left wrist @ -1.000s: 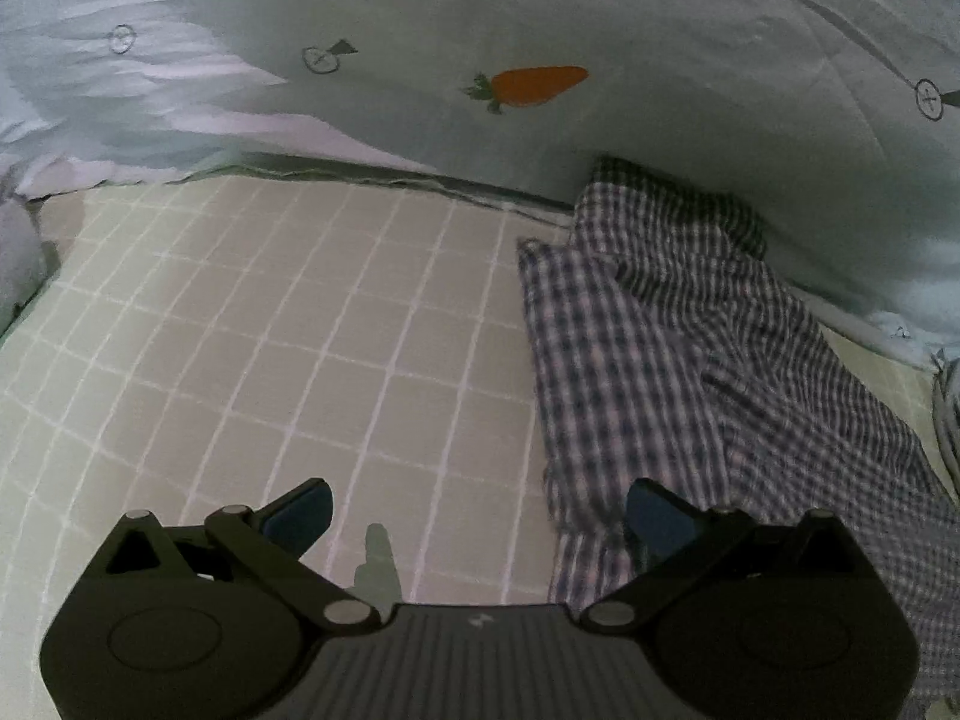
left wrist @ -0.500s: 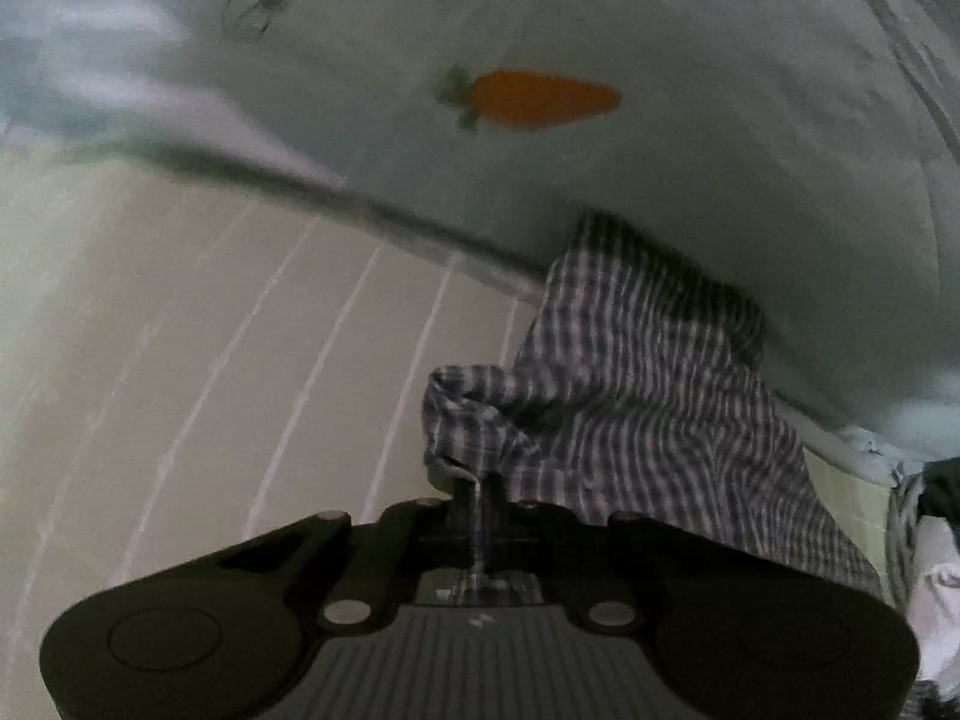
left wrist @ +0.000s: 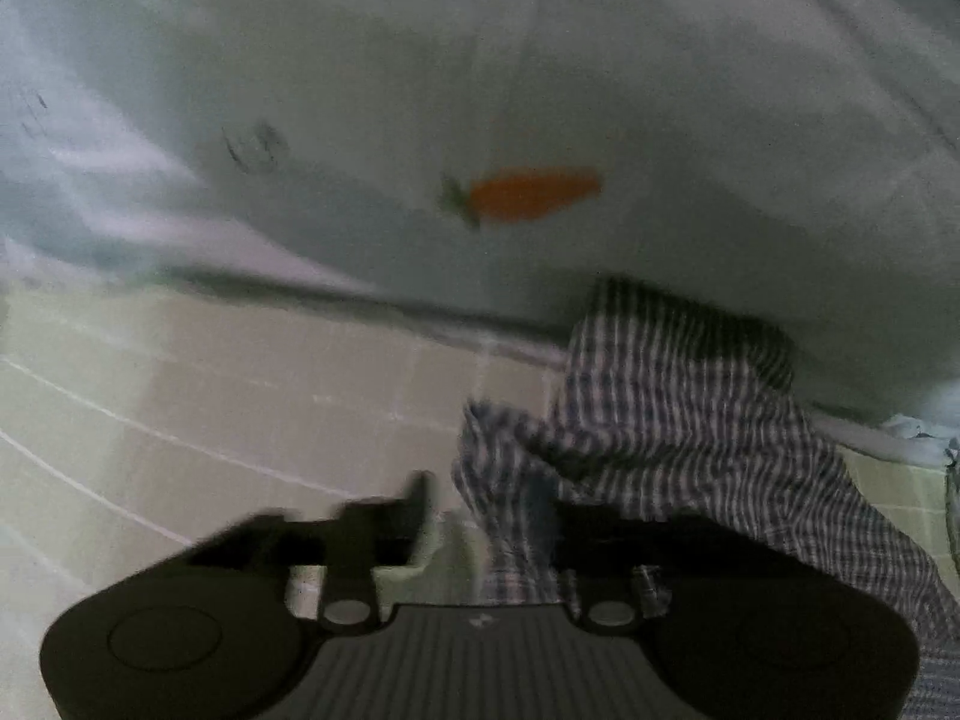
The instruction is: Fold clothes
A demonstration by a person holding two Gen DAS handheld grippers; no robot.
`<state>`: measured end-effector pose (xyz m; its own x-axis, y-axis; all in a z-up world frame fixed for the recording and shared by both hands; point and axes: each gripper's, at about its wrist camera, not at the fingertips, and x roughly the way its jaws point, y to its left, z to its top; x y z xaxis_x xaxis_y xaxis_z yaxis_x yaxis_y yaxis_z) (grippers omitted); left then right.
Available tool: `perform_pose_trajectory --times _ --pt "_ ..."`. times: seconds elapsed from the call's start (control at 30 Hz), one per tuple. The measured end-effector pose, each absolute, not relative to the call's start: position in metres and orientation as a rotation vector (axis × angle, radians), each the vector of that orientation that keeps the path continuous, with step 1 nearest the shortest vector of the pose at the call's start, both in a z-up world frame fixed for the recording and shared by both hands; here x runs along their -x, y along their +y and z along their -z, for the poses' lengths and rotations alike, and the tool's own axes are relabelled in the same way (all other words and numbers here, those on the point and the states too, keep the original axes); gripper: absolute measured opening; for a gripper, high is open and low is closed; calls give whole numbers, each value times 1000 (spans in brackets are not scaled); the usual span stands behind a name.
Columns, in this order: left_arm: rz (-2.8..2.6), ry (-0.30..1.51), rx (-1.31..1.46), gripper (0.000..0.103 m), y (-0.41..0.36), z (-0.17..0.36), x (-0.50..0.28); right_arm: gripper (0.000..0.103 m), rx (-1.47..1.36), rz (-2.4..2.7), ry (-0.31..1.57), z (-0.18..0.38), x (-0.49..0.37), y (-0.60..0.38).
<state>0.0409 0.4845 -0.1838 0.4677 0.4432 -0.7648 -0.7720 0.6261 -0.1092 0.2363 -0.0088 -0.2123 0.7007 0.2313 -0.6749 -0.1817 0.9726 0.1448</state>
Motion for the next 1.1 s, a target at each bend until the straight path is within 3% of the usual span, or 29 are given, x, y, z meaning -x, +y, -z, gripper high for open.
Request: perform_pose_trajectory --times 0.13,0.2,0.37,0.5,0.57,0.63,0.73,0.83,1.1 --pt "-783 733 416 80 456 140 -12 17 -68 -358 722 189 -203 4" --pt "-784 732 396 91 434 127 9 17 -16 -456 712 183 -172 20" --pt "-739 768 415 97 367 119 65 17 97 -675 745 185 -88 51" --pt "-693 817 460 98 315 131 98 20 185 -781 902 219 -27 62" --pt "-670 858 453 98 294 139 112 41 206 -791 966 231 -7 60" --pt "-654 883 429 98 273 145 123 70 190 -801 966 230 1 51" --pt "-628 892 432 98 253 147 131 90 144 -780 932 220 3 38" --pt "-615 882 445 98 236 145 134 100 69 -714 896 209 -7 16" --pt "-592 920 474 98 195 148 118 101 17 -635 881 205 -20 -37"
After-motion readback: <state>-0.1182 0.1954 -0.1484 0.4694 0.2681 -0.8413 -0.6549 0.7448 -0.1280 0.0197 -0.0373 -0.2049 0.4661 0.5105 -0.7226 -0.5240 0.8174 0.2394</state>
